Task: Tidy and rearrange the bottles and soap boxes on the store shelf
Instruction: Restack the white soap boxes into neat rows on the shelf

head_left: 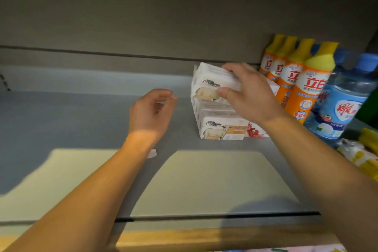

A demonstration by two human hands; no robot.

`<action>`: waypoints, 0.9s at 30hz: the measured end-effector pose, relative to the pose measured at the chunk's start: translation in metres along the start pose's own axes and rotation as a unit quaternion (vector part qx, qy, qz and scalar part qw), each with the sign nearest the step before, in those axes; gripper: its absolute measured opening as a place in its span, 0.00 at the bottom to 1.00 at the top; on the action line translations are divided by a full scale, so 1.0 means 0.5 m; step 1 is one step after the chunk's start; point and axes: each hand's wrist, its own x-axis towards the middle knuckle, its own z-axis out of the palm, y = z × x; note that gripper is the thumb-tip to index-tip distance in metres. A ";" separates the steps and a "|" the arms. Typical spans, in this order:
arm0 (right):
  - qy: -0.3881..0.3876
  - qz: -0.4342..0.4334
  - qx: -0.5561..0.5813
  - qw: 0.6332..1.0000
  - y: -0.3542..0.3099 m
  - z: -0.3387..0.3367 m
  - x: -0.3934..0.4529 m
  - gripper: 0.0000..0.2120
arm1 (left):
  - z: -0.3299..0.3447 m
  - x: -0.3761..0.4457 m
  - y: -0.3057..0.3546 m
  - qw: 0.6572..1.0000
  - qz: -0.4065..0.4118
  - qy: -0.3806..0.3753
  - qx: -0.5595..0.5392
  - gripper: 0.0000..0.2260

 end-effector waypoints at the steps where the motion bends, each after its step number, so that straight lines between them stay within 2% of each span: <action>1: -0.002 0.006 -0.011 1.000 0.012 -0.005 0.009 0.23 | -0.002 0.008 -0.010 0.998 -0.010 -0.005 0.057 0.08; 5: -0.033 0.007 -0.092 0.995 0.049 0.000 0.048 0.24 | 0.006 0.017 -0.040 0.955 -0.031 -0.118 0.270 0.15; 9: -0.050 -0.008 -0.160 0.986 0.072 0.022 0.073 0.25 | 0.008 0.014 -0.047 0.902 -0.054 -0.196 0.380 0.21; 12: -0.071 -0.010 -0.187 0.980 0.082 0.046 0.076 0.25 | 0.010 0.007 -0.049 0.883 -0.064 -0.220 0.409 0.23; 19: -0.088 -0.006 -0.223 0.971 0.096 0.080 0.068 0.28 | 0.009 0.007 -0.059 0.869 -0.048 -0.238 0.430 0.25; 27: -0.073 0.003 -0.175 0.982 0.091 0.084 0.066 0.31 | 0.013 0.008 -0.061 0.862 -0.033 -0.241 0.445 0.23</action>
